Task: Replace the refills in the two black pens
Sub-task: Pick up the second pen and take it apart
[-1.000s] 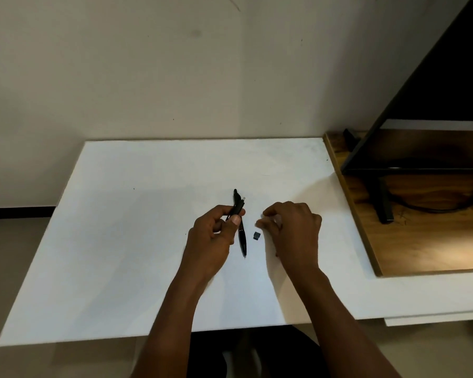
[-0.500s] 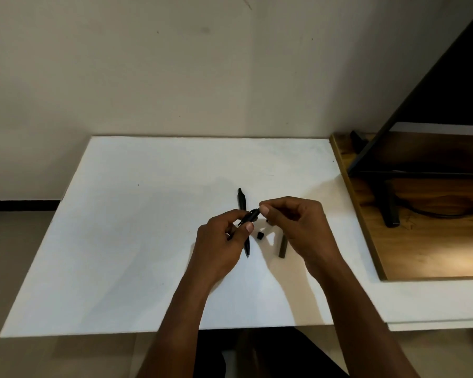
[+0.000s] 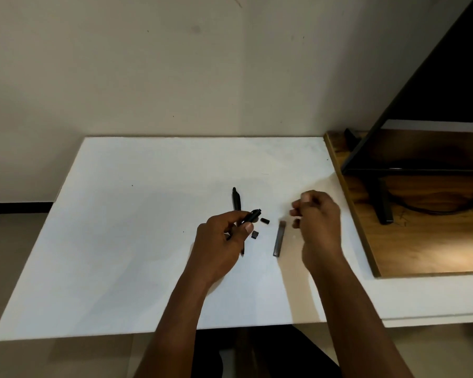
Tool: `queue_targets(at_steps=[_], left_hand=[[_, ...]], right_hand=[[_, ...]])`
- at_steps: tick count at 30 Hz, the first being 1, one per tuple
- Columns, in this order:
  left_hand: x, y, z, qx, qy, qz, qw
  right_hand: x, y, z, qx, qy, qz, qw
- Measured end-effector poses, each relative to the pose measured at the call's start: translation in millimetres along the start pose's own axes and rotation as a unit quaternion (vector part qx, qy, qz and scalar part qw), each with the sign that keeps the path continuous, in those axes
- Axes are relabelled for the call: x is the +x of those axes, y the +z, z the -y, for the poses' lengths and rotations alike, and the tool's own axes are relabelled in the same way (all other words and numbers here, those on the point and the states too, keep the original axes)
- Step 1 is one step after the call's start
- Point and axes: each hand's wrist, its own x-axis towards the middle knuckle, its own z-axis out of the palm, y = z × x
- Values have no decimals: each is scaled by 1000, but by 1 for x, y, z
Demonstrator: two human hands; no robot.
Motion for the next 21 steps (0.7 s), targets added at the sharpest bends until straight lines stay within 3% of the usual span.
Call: queue_targets(at_steps=[3, 6, 9, 13, 19, 21], left_hand=[[2, -7, 6, -4, -11, -21, 1000], [2, -9, 8, -4, -14, -32, 999], [3, -8, 9, 2, -13, -37, 999], [3, -7, 10, 14, -11, -39, 999], [3, -6, 9, 18, -14, -31, 999], [2, -5, 9, 14, -12, -29, 999]], right_hand=[[5, -14, 1, -113, -125, -92, 981], [4, -12, -2, -244, -235, -23, 941], [0, -1, -9, -352, -242, 48, 903], [-5, 7, -15, -445, -234, 57, 863], [-6, 8, -18, -459, -218, 59, 859], [-6, 8, -17, -433, -214, 60, 874]])
